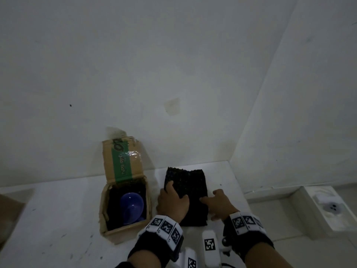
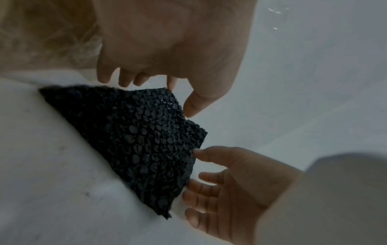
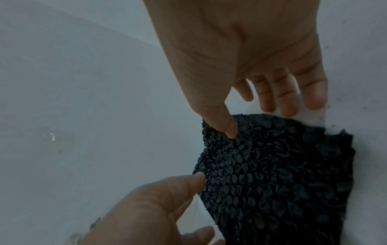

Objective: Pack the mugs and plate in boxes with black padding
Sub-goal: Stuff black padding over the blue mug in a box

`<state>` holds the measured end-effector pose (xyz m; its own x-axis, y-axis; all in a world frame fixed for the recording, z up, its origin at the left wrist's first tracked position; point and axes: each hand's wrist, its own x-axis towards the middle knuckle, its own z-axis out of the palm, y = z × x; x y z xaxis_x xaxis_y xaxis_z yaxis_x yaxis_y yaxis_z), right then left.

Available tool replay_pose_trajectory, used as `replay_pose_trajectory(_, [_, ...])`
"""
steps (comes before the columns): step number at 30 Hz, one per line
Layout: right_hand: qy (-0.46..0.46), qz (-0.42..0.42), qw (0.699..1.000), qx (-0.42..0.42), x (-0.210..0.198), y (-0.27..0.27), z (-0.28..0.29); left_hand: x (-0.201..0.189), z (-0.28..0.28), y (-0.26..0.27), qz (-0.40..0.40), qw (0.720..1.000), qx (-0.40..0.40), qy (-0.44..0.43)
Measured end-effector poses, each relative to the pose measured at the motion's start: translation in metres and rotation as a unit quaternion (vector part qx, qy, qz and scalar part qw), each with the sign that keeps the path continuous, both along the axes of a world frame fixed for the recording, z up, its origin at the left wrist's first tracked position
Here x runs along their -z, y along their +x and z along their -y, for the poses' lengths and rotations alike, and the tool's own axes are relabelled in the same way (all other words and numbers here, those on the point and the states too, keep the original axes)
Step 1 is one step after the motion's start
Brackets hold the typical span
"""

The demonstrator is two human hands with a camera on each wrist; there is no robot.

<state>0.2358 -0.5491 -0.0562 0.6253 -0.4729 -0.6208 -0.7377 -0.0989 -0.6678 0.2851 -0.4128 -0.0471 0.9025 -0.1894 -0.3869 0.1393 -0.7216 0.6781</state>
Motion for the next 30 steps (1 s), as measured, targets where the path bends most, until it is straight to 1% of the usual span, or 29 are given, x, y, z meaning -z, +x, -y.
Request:
replay_pose_trajectory(3, [-0.007, 0.033, 0.999, 0.004, 0.014, 0.003, 0.001, 0.007, 0.001, 0.003, -0.069, 0.997, -0.038, 0.005])
replay_pose_trajectory(5, [0.037, 0.044, 0.998, -0.007, 0.016, 0.003, 0.0, 0.007, -0.002, 0.006, -0.088, 0.994, -0.061, -0.009])
replay_pose_trajectory(7, [0.064, 0.046, 0.997, -0.011, 0.011, 0.004, -0.002, 0.006, -0.006, 0.008, -0.106, 0.99, -0.088, -0.03])
replay_pose_trajectory(10, [0.055, 0.064, 0.996, -0.007, 0.0, 0.005, -0.003, 0.0, -0.01, 0.008, -0.142, 0.98, -0.118, -0.073])
replay_pose_trajectory(11, [0.069, 0.074, 0.995, 0.0, -0.006, 0.004, -0.003, -0.002, -0.011, 0.007, -0.151, 0.976, -0.124, -0.091])
replay_pose_trajectory(14, [0.146, 0.116, 0.982, 0.041, -0.027, -0.001, -0.002, -0.014, -0.013, 0.001, -0.172, 0.964, -0.136, -0.15])
replay_pose_trajectory(17, [0.244, 0.166, 0.951, 0.091, -0.055, -0.009, -0.002, -0.03, -0.016, -0.005, -0.174, 0.95, -0.131, -0.225])
replay_pose_trajectory(19, [0.289, 0.196, 0.932, 0.099, -0.077, -0.014, -0.005, -0.045, -0.019, -0.008, -0.184, 0.937, -0.123, -0.272])
replay_pose_trajectory(20, [0.301, 0.21, 0.925, 0.097, -0.088, -0.016, -0.008, -0.051, -0.022, -0.008, -0.2, 0.925, -0.118, -0.3])
replay_pose_trajectory(22, [0.315, 0.234, 0.915, 0.089, -0.107, -0.018, -0.015, -0.063, -0.031, -0.007, -0.24, 0.894, -0.108, -0.362])
replay_pose_trajectory(23, [0.32, 0.245, 0.911, 0.083, -0.117, -0.018, -0.019, -0.068, -0.037, -0.004, -0.248, 0.882, -0.102, -0.389])
replay_pose_trajectory(25, [0.322, 0.27, 0.906, 0.061, -0.133, -0.016, -0.03, -0.085, -0.054, 0.002, -0.234, 0.869, -0.106, -0.424])
replay_pose_trajectory(26, [0.313, 0.287, 0.904, 0.045, -0.139, -0.014, -0.037, -0.092, -0.064, 0.006, -0.218, 0.869, -0.112, -0.431])
replay_pose_trajectory(28, [0.266, 0.305, 0.914, 0.015, -0.145, -0.006, -0.051, -0.107, -0.088, 0.014, -0.169, 0.877, -0.117, -0.434])
replay_pose_trajectory(30, [0.211, 0.303, 0.929, -0.008, -0.144, 0.004, -0.066, -0.119, -0.115, 0.021, -0.107, 0.894, -0.12, -0.418])
